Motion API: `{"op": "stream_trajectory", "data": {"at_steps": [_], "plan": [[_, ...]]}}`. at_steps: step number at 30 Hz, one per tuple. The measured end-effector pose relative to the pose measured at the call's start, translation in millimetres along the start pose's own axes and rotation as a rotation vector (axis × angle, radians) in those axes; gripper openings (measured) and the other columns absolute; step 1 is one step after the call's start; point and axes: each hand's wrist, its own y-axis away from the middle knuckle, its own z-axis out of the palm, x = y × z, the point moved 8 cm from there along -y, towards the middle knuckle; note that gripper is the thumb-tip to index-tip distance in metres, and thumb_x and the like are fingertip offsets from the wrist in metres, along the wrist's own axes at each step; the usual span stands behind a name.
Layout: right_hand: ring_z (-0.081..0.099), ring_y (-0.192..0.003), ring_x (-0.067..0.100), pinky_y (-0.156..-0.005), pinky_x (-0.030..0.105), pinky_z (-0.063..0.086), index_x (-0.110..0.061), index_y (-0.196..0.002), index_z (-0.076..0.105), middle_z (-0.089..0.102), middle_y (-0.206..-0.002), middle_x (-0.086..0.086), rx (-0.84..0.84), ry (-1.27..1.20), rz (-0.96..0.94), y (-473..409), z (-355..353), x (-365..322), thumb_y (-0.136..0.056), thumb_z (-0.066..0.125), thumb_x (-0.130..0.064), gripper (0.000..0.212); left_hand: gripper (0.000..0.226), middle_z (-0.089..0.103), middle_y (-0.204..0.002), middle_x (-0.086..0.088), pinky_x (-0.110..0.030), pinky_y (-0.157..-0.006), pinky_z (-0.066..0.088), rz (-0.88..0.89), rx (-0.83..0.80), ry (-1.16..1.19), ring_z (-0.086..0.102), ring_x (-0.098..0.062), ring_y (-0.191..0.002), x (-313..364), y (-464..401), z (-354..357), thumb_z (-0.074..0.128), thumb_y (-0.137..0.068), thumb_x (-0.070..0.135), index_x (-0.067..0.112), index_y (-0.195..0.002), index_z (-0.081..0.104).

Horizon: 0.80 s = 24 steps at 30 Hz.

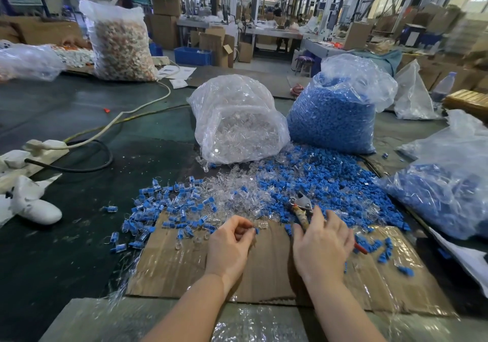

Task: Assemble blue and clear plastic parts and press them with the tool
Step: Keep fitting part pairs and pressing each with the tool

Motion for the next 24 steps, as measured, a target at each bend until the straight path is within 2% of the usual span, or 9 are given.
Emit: {"op": "stream_trajectory", "data": {"at_steps": [2,4,8,11,14,17,20,22,24], "plan": [[0.013,-0.142,0.029,-0.112,0.053,0.007,-0.018,-0.149,0.007,0.018,-0.155,0.011,-0.168,0.096,0.12,-7.3,11.4,18.4,-0.094,0.024,-0.057,0.07,0.022,0.062,-0.082,0.006,-0.005,-0.064,0.044,-0.008,-0.006,0.002,0.058,0.001,-0.074,0.0,0.3,0.3,0.06,-0.086,0.006,0.027,-0.081,0.057],[0.01,-0.143,0.03,-0.111,0.058,0.004,-0.02,-0.15,0.0,0.015,-0.156,0.009,-0.258,0.14,0.142,-9.6,18.6,26.5,-0.092,0.019,-0.061,0.073,0.02,0.063,-0.083,0.004,-0.008,-0.064,0.047,-0.029,-0.014,0.019,0.06,-0.003,-0.076,-1.7,-0.3,0.9,0.06,-0.086,0.006,0.025,-0.082,0.058],[0.029,-0.135,0.03,-0.11,0.057,0.014,-0.017,-0.148,0.011,0.031,-0.148,0.008,-0.199,0.27,0.052,-10.0,11.2,20.0,-0.095,0.025,-0.055,0.067,0.016,0.064,-0.081,-0.002,-0.014,-0.062,0.05,-0.07,0.003,0.064,0.062,-0.01,-0.075,-3.9,-2.6,-1.8,0.061,-0.086,0.005,0.021,-0.083,0.06],[0.041,-0.122,0.029,-0.104,0.045,0.033,-0.015,-0.144,0.023,0.042,-0.137,0.009,-0.129,0.309,-0.033,-8.8,-0.4,9.7,-0.097,0.027,-0.049,0.059,0.013,0.065,-0.077,-0.006,-0.014,-0.059,0.05,-0.114,0.016,0.141,0.06,-0.01,-0.067,-4.8,-4.7,-4.5,0.059,-0.086,0.003,0.016,-0.084,0.06],[0.046,-0.116,0.027,-0.095,0.036,0.04,-0.014,-0.142,0.027,0.046,-0.132,0.009,-0.098,0.289,-0.12,-6.1,-14.4,-5.4,-0.098,0.024,-0.048,0.056,0.009,0.064,-0.074,-0.009,-0.02,-0.058,0.05,-0.188,0.026,0.264,0.058,-0.013,-0.063,-7.7,-7.1,-5.2,0.057,-0.087,0.001,0.009,-0.087,0.061],[0.052,-0.103,0.02,-0.088,0.029,0.045,-0.016,-0.128,0.041,0.053,-0.118,0.006,-0.218,0.081,-0.24,-0.2,-15.3,-27.7,-0.099,0.021,-0.046,0.046,0.006,0.063,-0.07,-0.006,-0.021,-0.055,0.049,-0.262,0.047,0.358,0.057,-0.011,-0.059,-12.0,-10.1,-6.0,0.058,-0.088,0.003,0.006,-0.091,0.061],[0.045,-0.065,0.008,-0.061,0.025,0.039,-0.021,-0.081,0.044,0.047,-0.079,-0.004,-0.528,-0.3,-0.257,12.4,-4.3,-46.4,-0.101,0.028,-0.04,0.031,0.006,0.062,-0.065,-0.003,-0.021,-0.051,0.046,-0.337,0.056,0.462,0.056,-0.008,-0.053,-16.8,-12.4,-5.1,0.059,-0.088,0.003,0.002,-0.094,0.061],[0.036,-0.056,0.008,-0.053,0.024,0.028,-0.02,-0.074,0.039,0.038,-0.068,-0.006,-0.663,-0.454,-0.217,20.7,-0.7,-52.9,-0.101,0.032,-0.038,0.032,0.005,0.061,-0.058,0.0,-0.018,-0.046,0.044,-0.359,0.069,0.505,0.054,-0.005,-0.047,-18.6,-13.5,-5.4,0.058,-0.088,0.001,0.001,-0.092,0.061],[0.036,-0.056,0.01,-0.056,0.025,0.03,-0.018,-0.075,0.041,0.037,-0.067,-0.005,-0.732,-0.531,-0.178,26.0,-0.4,-54.1,-0.101,0.033,-0.037,0.032,0.004,0.061,-0.055,0.001,-0.016,-0.043,0.043,-0.364,0.083,0.518,0.054,-0.004,-0.044,-19.3,-13.9,-6.3,0.058,-0.087,0.0,0.002,-0.089,0.061]]}}
